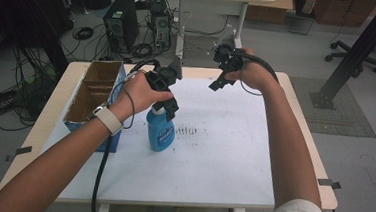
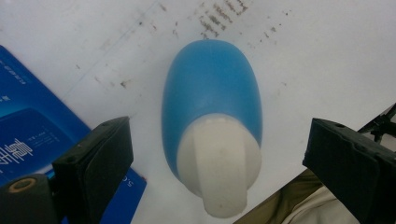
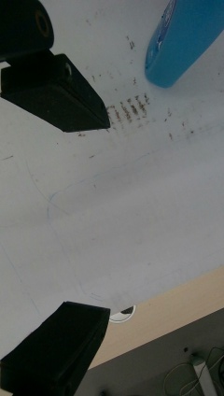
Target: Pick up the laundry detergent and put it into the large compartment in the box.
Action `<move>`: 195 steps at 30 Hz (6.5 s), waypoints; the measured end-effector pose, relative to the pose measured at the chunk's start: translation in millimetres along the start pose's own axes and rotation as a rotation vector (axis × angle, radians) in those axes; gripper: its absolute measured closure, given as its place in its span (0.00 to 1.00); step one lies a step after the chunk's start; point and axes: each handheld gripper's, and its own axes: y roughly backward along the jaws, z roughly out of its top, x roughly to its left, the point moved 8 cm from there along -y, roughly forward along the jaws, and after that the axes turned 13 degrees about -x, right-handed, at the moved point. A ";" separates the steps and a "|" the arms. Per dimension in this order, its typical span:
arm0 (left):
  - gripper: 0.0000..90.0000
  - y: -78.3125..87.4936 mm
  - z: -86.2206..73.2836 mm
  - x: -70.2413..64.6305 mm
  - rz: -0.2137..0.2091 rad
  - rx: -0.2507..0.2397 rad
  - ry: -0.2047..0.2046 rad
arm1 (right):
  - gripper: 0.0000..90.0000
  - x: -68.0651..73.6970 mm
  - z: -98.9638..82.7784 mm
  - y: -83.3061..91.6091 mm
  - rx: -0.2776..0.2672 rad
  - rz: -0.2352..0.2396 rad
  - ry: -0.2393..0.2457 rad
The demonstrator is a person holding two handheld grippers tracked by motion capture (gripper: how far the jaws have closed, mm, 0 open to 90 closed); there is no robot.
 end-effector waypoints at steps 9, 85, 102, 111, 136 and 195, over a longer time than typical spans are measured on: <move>0.09 -6.9 -1.9 3.2 -0.003 0.003 0.014 | 0.10 -0.4 -0.2 -0.1 0.002 -0.001 0.000; 0.36 -37.6 -2.5 3.1 0.008 0.001 0.075 | 0.10 1.4 0.0 1.8 -0.002 0.001 0.001; 0.41 -36.7 -1.5 2.9 0.023 -0.007 0.082 | 0.10 1.7 -0.4 2.1 -0.004 0.000 0.003; 0.41 -31.1 -2.1 7.5 0.033 0.005 0.092 | 0.10 0.8 -1.7 4.2 -0.005 -0.004 -0.001; 0.41 9.1 -2.0 10.5 0.060 -0.018 0.116 | 0.10 2.0 -2.9 9.6 -0.014 -0.010 -0.003; 0.41 123.3 12.2 42.3 0.123 -0.093 0.224 | 0.10 4.0 -1.5 10.4 -0.012 -0.006 -0.003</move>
